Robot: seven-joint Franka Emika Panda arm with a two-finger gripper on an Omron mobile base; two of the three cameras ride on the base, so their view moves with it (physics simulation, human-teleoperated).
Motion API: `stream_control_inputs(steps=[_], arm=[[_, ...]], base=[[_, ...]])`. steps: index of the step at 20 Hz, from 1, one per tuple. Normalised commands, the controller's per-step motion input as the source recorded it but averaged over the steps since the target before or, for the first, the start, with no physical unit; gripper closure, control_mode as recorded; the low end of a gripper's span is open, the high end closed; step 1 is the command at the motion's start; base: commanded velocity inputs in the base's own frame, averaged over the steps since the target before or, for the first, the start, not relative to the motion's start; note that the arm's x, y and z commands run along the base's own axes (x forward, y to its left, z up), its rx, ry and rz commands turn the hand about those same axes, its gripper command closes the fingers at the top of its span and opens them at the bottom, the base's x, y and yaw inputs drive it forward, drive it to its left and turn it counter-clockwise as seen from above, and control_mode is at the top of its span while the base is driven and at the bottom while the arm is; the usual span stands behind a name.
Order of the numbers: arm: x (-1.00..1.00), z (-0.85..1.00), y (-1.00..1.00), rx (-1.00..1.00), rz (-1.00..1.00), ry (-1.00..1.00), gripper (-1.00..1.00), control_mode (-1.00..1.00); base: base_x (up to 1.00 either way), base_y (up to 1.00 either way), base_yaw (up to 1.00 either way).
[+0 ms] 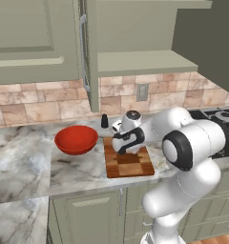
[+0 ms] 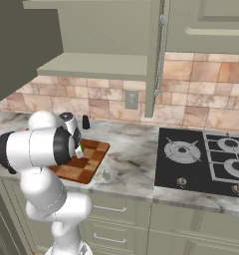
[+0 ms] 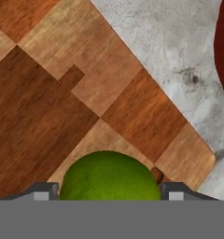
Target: Open the cabinet. Place the bowl and condiment on the counter. Then place the lime and garlic on the cutting board.
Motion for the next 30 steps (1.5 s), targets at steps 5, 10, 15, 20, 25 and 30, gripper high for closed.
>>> stream_control_inputs(steps=[5, 10, 15, 20, 25, 30], arm=[[-0.09, 0.0, -0.16, 0.0, 0.0, -0.07, -1.0, -1.0], [-0.02, 0.0, -0.06, 0.0, 0.0, -0.06, -1.0, -1.0], [0.0, 0.08, -0.01, 0.01, 0.0, -0.01, -1.0, -1.0], [0.0, 0.37, -0.03, 0.02, 0.0, 0.0, -1.0, -1.0], [-0.02, 0.3, -0.06, 0.01, 0.0, 0.0, -1.0, -1.0], [-0.15, 0.08, -0.2, 0.0, 0.0, 0.02, -1.0, -1.0]], base=[[0.0, 0.0, 0.0], [0.0, 0.0, 0.0], [0.0, 0.0, 0.0], [0.0, 0.0, 0.0], [0.0, 0.0, 0.0], [0.0, 0.0, 0.0]])
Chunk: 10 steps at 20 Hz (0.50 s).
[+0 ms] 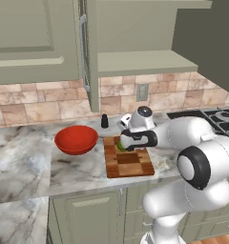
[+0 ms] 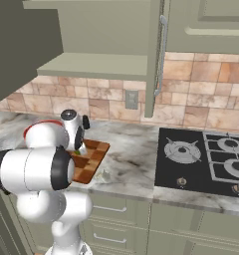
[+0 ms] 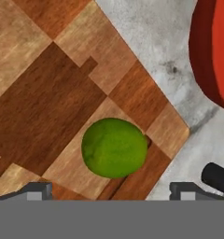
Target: Open the cabinet. Place the bowl and condiment on the counter. Then place the lime and garlic on the cutting board.
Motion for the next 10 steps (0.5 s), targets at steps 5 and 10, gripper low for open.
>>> stream_control_inputs(steps=[5, 10], arm=[[-0.26, 0.0, -0.27, 0.0, -0.02, 0.11, -1.0, -1.0], [-0.24, -0.01, -0.26, -0.02, -0.03, 0.16, -1.0, -1.0]], base=[[0.0, 0.0, 0.0], [0.0, 0.0, 0.0]])
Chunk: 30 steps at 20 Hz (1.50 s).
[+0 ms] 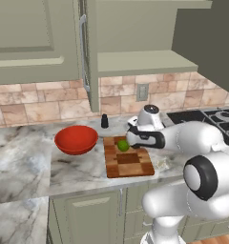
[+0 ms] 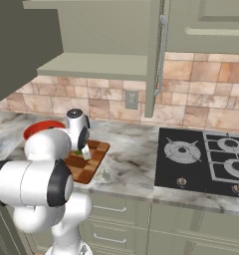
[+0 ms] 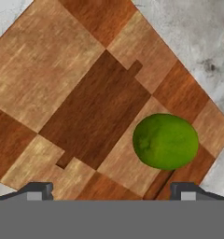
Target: Open the cabinet. Place the bowl and condiment on the counter. Then place the lime and garlic on the cutting board.
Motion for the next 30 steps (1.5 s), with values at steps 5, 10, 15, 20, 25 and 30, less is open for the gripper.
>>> stream_control_inputs(steps=[5, 10, 15, 20, 25, 30], arm=[[-0.22, 0.0, -0.25, 0.0, -0.01, 0.14, -1.0, -1.0], [-0.18, 0.0, -0.23, 0.0, 0.0, 0.09, -1.0, -1.0], [-0.21, -0.02, -0.22, 0.0, 0.0, 0.04, -1.0, -1.0], [-0.28, -0.13, -0.14, 0.0, 0.0, -0.01, -1.0, -1.0], [-0.28, -0.13, -0.11, 0.0, 0.0, -0.04, -1.0, -1.0], [-0.13, -0.01, -0.18, 0.0, 0.0, 0.0, -1.0, -1.0]], base=[[0.0, 0.0, 0.0], [0.0, 0.0, 0.0], [0.0, 0.0, 0.0], [0.0, 0.0, 0.0], [0.0, 0.0, 0.0], [0.0, 0.0, 0.0]])
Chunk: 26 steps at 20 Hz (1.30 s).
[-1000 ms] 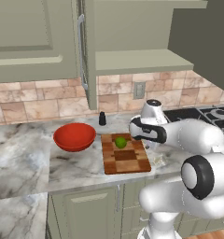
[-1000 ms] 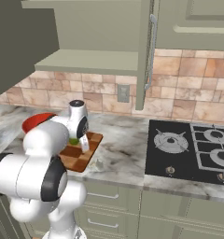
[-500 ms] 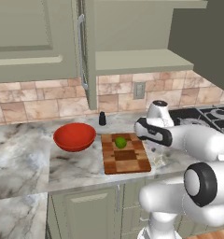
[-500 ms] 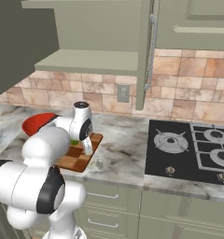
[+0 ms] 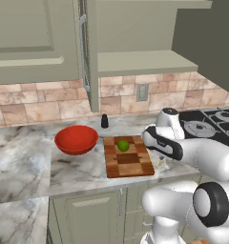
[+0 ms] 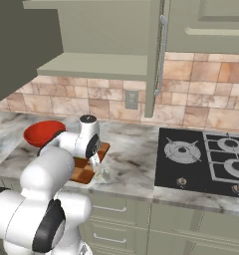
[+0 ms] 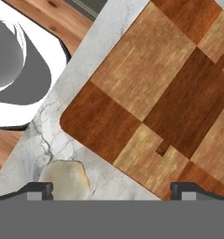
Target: Open the cabinet. Place the bowl and condiment on the counter. Then place the lime and garlic on the cutting board.
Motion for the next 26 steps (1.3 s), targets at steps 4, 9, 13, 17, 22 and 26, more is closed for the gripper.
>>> stream_control_inputs(steps=[4, 9, 13, 17, 22, 26], arm=[[-0.02, 0.0, -0.22, 0.0, 0.0, 0.0, -1.0, -1.0], [-0.09, 0.0, -0.23, 0.0, 0.0, 0.01, -1.0, -1.0], [-0.12, -0.09, -0.19, 0.0, 0.0, 0.01, -1.0, -1.0], [-0.19, -0.11, -0.13, 0.0, 0.0, 0.0, -1.0, -1.0], [-0.19, -0.14, -0.04, 0.0, 0.0, 0.0, -1.0, -1.0], [-0.01, -0.19, 0.0, 0.0, 0.0, -0.01, -1.0, -1.0]], base=[[0.0, 0.0, 0.0], [0.0, 0.0, 0.0], [0.0, 0.0, 0.0], [0.0, 0.0, 0.0], [0.0, 0.0, 0.0], [0.0, 0.0, 0.0]])
